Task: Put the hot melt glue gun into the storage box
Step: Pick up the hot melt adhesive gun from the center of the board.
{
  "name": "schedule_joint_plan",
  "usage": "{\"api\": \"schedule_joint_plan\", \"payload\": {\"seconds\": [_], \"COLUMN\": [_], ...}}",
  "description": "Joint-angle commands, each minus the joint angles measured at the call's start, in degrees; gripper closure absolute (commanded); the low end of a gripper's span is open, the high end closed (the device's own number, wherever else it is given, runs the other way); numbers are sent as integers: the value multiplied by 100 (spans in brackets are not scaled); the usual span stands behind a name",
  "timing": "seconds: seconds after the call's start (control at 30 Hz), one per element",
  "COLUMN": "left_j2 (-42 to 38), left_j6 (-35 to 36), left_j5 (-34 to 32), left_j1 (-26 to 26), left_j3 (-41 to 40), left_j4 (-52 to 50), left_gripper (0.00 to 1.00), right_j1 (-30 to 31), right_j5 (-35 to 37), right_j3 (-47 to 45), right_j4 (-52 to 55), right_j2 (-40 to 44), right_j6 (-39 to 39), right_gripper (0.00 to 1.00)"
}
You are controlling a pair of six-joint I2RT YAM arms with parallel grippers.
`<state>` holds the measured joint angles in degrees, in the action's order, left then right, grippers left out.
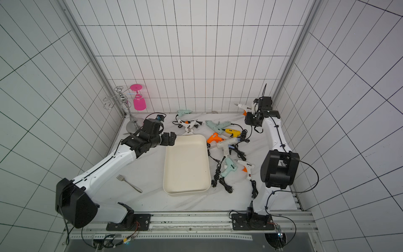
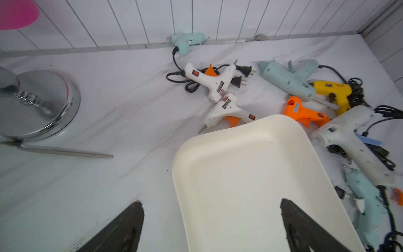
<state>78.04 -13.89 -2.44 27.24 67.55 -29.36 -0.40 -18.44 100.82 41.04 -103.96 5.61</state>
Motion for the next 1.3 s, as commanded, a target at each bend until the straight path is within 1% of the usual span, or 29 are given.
{"api": "schedule_joint_plan", "payload": {"seconds": [0.0, 0.1, 0.23, 0.33, 0.43, 0.53, 0.67, 0.8, 0.97, 1.13, 1.2, 1.27], "left_j2": [-470, -591, -362, -208, -108, 46, 196, 160, -92, -184, -136, -124], "left_j6": [165, 277, 648, 959, 1149, 1248, 1437, 1459, 1479, 1570, 1622, 1628], "left_j5": [1020, 1422, 1758, 1886, 1945, 2120, 2214, 2139, 2138, 2171, 2202, 2270], "left_j1": [82, 185, 415, 556, 588, 595, 660, 673, 678, 674, 678, 669], "left_j3": [-340, -382, -19, 56, 61, 265, 483, 393, 93, 27, 55, 34], "left_j4": [1719, 2449, 2676, 3058, 3555, 3708, 3760, 4021, 4475, 4574, 4530, 4580], "left_gripper": [1, 1, 1, 1, 1, 1, 2, 3, 6, 8, 11, 21], "right_j1": [46, 206, 487, 840, 1262, 1659, 2039, 2238, 2474, 2672, 2737, 2806], "right_j5": [-1684, -2552, -3730, -4538, -4991, -5393, -5580, -5776, -5847, -5829, -5837, -5825], "right_j3": [424, 601, 741, 695, 508, 299, 2, -168, -221, -122, -45, 5], "right_j4": [414, 526, 573, 578, 568, 562, 596, 724, 1146, 1524, 1645, 1749], "right_j2": [-23, 91, 324, 434, 574, 675, 840, 930, 941, 848, 828, 800], "right_j6": [560, 731, 827, 872, 833, 763, 611, 460, 60, -258, -367, -461], "right_gripper": [89, 89, 88, 87, 87, 87, 87, 86, 85, 85, 85, 85]}}
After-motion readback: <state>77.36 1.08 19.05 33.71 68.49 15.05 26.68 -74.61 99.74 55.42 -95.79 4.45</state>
